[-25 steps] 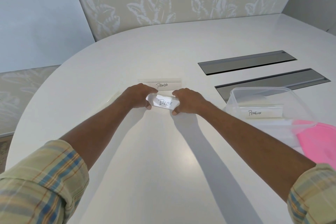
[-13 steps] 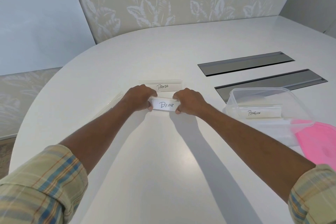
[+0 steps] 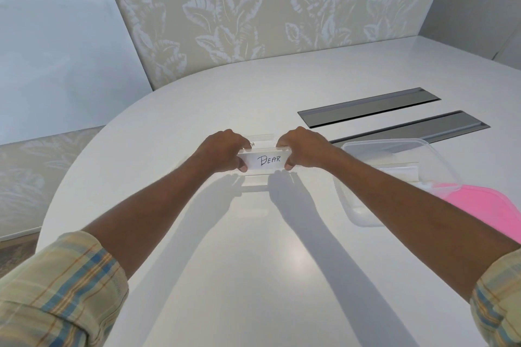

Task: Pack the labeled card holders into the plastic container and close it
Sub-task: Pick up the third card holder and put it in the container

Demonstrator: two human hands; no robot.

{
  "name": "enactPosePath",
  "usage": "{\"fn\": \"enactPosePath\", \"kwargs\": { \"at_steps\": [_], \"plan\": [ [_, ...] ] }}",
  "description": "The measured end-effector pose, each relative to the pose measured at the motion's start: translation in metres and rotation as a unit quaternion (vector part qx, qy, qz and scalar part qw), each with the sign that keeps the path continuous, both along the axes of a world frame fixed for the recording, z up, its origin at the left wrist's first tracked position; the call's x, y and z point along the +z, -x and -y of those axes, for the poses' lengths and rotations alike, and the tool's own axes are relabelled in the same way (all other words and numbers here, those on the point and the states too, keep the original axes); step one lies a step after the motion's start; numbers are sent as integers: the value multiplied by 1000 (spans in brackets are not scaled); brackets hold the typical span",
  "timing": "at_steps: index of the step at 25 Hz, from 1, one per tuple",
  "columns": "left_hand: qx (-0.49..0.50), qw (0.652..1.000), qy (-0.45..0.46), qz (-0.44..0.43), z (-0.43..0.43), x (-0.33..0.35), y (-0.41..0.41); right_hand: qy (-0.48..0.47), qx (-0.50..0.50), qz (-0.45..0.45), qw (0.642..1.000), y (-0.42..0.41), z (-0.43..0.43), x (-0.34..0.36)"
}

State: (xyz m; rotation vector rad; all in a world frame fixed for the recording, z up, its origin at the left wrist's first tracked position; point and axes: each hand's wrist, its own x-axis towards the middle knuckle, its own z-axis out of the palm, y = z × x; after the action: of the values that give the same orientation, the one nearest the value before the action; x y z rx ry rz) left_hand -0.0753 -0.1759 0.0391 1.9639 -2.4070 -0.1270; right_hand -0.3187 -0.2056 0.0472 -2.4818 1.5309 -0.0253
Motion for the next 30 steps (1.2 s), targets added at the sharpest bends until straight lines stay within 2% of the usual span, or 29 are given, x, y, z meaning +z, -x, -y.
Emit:
{"fn": "enactPosePath", "kwargs": {
  "at_steps": [14,22,30],
  "plan": [
    [-53,997,51,10,-6,73,134,47,-52,24,997,134,-16,69],
    [-76,995,63,-17,3,64,224,28,-90,49,994,224,-15,68],
    [-94,995,32,-11,20,39,286,12,-108,-4,994,275,-8,46]
  ]
}}
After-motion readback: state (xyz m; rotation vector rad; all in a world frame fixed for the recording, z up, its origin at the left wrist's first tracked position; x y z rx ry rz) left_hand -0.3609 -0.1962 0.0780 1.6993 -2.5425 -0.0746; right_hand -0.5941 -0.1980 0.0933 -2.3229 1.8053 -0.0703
